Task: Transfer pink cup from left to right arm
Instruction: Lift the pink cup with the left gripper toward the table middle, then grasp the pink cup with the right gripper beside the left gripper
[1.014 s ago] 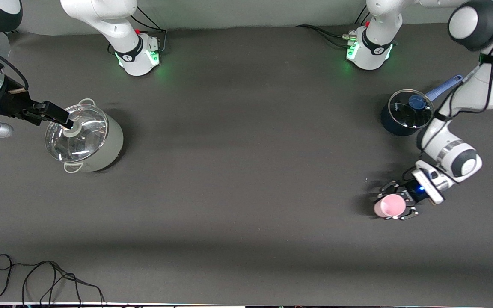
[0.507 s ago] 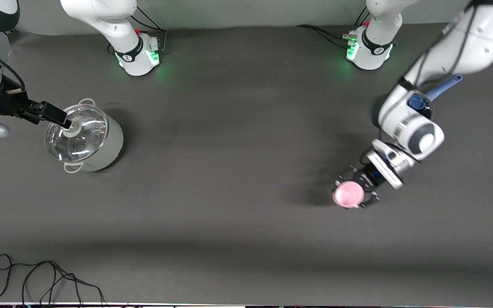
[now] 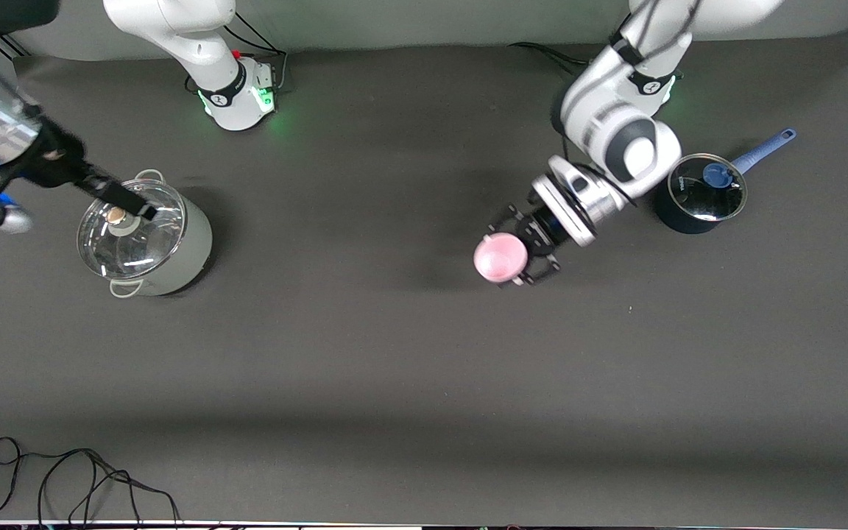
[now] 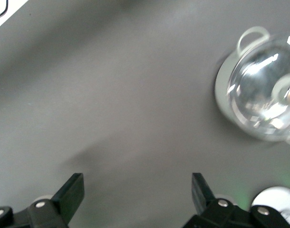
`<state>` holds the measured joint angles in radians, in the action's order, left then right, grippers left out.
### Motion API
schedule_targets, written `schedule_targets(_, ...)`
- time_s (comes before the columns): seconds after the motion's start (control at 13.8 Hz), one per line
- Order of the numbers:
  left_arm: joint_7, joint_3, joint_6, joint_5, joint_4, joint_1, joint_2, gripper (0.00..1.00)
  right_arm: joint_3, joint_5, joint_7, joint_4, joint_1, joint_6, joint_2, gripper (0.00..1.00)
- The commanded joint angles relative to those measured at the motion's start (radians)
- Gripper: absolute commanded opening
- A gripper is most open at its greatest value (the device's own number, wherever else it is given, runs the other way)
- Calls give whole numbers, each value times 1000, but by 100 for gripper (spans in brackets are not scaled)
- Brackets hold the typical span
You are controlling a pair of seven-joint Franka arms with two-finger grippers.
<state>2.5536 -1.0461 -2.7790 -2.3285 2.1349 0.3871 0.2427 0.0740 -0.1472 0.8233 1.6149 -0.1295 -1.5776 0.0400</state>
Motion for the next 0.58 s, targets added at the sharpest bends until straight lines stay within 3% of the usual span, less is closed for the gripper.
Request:
schedule_targets(0.0,-185,-86,-132,-25,-73,-2,-117,43,-3,-6,262,-214,-131,70,-142,99)
schedule_targets(0.22,-230,-92,-284,-23,-174,-80,-111,43,-3,-40,507,-329,-251,68,-233,99)
schedule_targets(0.51,-253,-94,-307,-23,-188,-99,-112,43,-3,-74,802,-527,-381,61,-379,99)
